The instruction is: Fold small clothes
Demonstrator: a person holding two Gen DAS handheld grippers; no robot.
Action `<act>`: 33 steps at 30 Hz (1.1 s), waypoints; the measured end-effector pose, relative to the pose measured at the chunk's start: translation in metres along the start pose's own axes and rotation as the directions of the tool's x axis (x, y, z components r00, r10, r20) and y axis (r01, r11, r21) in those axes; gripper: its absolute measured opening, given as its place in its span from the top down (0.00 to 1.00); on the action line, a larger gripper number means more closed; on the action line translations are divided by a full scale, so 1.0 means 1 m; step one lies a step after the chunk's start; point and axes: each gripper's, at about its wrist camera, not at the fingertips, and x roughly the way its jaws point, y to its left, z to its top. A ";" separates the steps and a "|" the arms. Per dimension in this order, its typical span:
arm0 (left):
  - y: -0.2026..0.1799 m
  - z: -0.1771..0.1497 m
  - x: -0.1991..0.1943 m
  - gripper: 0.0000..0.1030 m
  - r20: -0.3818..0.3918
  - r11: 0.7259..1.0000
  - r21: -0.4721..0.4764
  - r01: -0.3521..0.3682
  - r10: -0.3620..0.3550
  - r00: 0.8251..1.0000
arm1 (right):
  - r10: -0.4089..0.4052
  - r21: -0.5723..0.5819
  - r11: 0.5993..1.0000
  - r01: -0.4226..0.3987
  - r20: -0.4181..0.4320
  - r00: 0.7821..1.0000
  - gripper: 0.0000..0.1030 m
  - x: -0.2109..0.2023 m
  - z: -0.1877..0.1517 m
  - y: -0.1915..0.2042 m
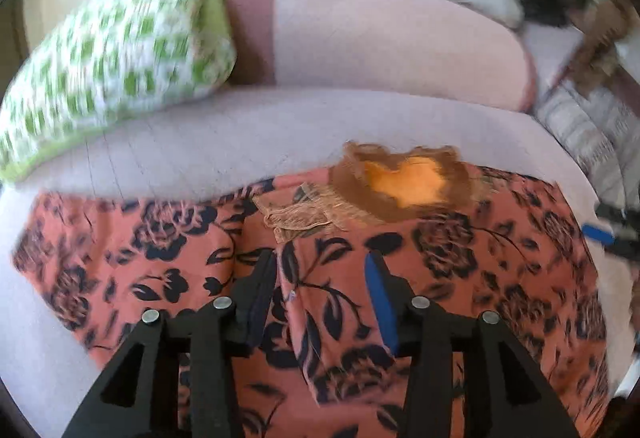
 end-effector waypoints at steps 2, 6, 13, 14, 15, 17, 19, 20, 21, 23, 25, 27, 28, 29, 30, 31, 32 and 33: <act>0.008 -0.001 0.029 0.68 -0.101 0.998 -0.039 0.044 -0.048 0.994 | -0.007 0.000 1.000 0.007 -0.026 1.000 0.31 0.004 0.001 -0.006; 0.012 0.003 0.025 0.92 -0.067 0.999 -0.044 0.018 -0.021 0.998 | -0.041 -0.005 0.999 0.041 -0.053 0.998 0.31 0.008 -0.008 -0.025; 0.002 -0.006 0.031 0.86 -0.077 0.996 0.036 -0.076 0.079 0.994 | -0.085 -0.018 0.996 0.084 -0.063 0.994 0.30 0.002 -0.004 -0.016; 0.003 -0.005 0.024 0.74 -0.060 0.998 0.023 -0.051 0.052 0.997 | -0.101 -0.046 0.994 0.098 -0.051 0.994 0.30 -0.001 -0.004 -0.005; 0.007 -0.005 0.014 0.64 -0.041 0.999 0.011 -0.032 0.032 0.999 | -0.088 -0.074 0.994 0.086 -0.036 0.995 0.30 -0.003 -0.005 0.007; 0.018 -0.005 -0.013 0.60 0.034 1.000 -0.009 -0.025 0.026 0.999 | -0.028 -0.125 0.992 0.025 -0.022 0.999 0.29 -0.005 -0.004 0.034; 0.037 -0.005 -0.039 0.56 0.096 0.999 -0.038 -0.022 0.025 0.995 | 0.026 -0.134 0.991 -0.030 -0.030 0.999 0.21 0.005 -0.003 0.049; 0.053 -0.008 -0.054 0.48 0.136 0.997 -0.072 -0.018 0.028 0.990 | 0.043 -0.128 0.991 -0.049 -0.048 0.998 0.15 0.015 -0.003 0.050; 0.071 -0.013 -0.066 0.41 0.163 0.994 -0.112 -0.018 0.036 0.986 | 0.010 -0.116 0.993 -0.020 -0.087 0.996 0.12 0.032 -0.004 0.044; 0.124 -0.021 -0.083 0.35 0.191 0.968 -0.251 -0.027 0.076 0.979 | -0.110 -0.050 0.993 0.103 -0.167 0.980 0.13 0.057 -0.010 0.025; 0.182 -0.034 -0.087 0.34 0.179 0.910 -0.415 -0.006 0.088 0.980 | -0.084 -0.084 0.994 0.076 -0.093 0.992 0.14 0.044 -0.015 0.035; 0.238 -0.048 -0.076 0.35 0.162 0.807 -0.589 0.034 0.077 0.984 | -0.077 -0.112 0.991 0.066 -0.101 0.992 0.14 0.036 -0.023 0.043; 0.257 -0.053 -0.069 0.35 0.150 0.768 -0.639 0.038 0.076 0.986 | -0.094 -0.122 0.989 0.082 -0.099 0.991 0.14 0.032 -0.029 0.045; 0.271 -0.058 -0.061 0.35 0.127 0.737 -0.676 0.020 0.089 0.988 | -0.107 -0.136 0.986 0.093 -0.098 0.989 0.14 0.028 -0.035 0.047; 0.276 -0.059 -0.052 0.35 0.114 0.723 -0.690 0.013 0.091 0.989 | -0.111 -0.148 0.984 0.095 -0.103 0.988 0.14 0.025 -0.040 0.049; 0.281 -0.058 -0.044 0.35 0.107 0.716 -0.698 0.023 0.072 0.992 | -0.113 -0.150 0.984 0.096 -0.105 0.988 0.14 0.022 -0.044 0.049; 0.286 -0.057 -0.033 0.35 0.090 0.695 -0.718 0.036 0.042 0.995 | -0.114 -0.151 0.984 0.097 -0.107 0.988 0.13 0.021 -0.048 0.048; 0.287 -0.056 -0.028 0.35 0.074 0.674 -0.738 0.031 0.035 0.997 | -0.118 -0.151 0.983 0.100 -0.109 0.987 0.13 0.019 -0.052 0.049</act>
